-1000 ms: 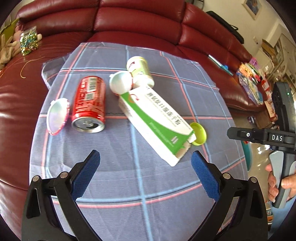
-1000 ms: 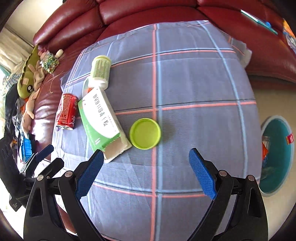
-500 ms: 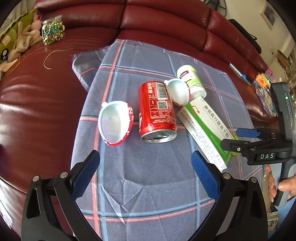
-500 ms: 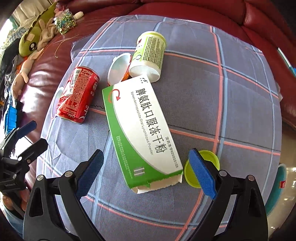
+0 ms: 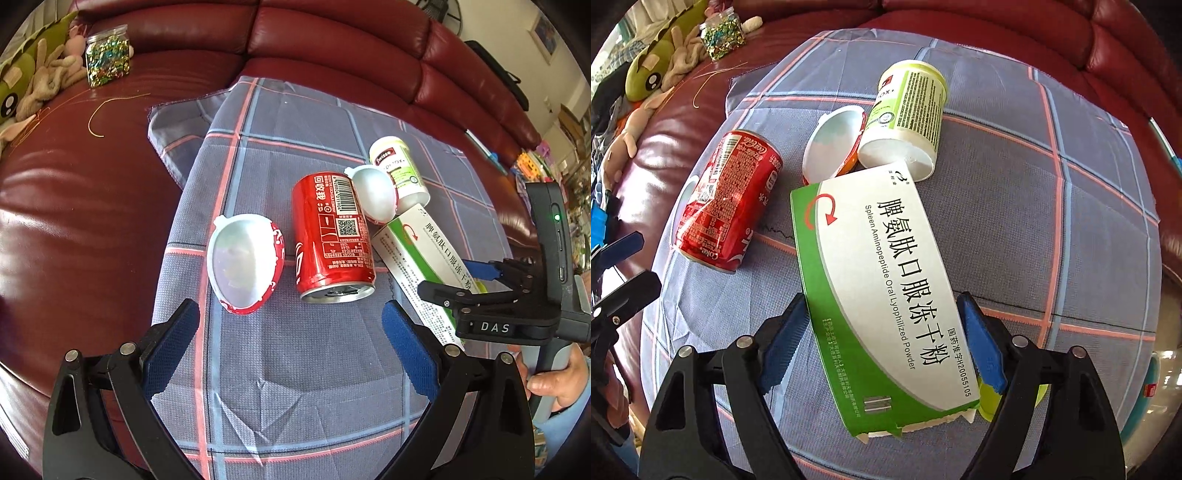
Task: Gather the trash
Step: 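Move both open tools back toward the red can and green medicine box, then grasp the red can with the left tool while the right tool grasps the green medicine box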
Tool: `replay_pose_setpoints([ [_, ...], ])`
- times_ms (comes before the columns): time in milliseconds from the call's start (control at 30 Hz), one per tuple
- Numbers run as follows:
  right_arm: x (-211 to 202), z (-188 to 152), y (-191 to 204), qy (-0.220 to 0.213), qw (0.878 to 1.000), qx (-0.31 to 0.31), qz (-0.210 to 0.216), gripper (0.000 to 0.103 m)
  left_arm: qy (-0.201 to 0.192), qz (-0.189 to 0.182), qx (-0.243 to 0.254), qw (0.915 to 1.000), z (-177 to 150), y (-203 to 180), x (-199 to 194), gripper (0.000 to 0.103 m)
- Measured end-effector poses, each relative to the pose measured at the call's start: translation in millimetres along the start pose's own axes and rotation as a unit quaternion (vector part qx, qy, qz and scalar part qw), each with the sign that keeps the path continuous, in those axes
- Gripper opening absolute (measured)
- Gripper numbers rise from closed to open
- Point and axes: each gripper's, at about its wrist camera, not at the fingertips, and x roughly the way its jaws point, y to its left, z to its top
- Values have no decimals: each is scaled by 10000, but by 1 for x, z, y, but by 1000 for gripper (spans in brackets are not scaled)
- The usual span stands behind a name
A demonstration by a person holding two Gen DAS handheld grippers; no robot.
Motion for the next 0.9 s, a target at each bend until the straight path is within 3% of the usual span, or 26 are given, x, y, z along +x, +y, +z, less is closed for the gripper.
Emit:
replay_pose_setpoints([
  [233,-22,-9,-5,-104,9987,181,463,73,-3,30,116,9999,10,-6,4,99],
  [600,-50,-20,-43,-323,9925,800,862,73,101,71,954,9954,57,-45,33,98],
  [733,-50,-25,-55,-312,9900,945,1001,73,441,49,1059,9934,60,-52,54,79],
  [800,-49,-25,-58,-305,9890,989,1056,73,559,65,1048,9929,57,-53,62,75],
  [900,-49,-27,-62,-291,9872,1045,1167,73,711,-138,1034,9920,49,-60,67,57],
])
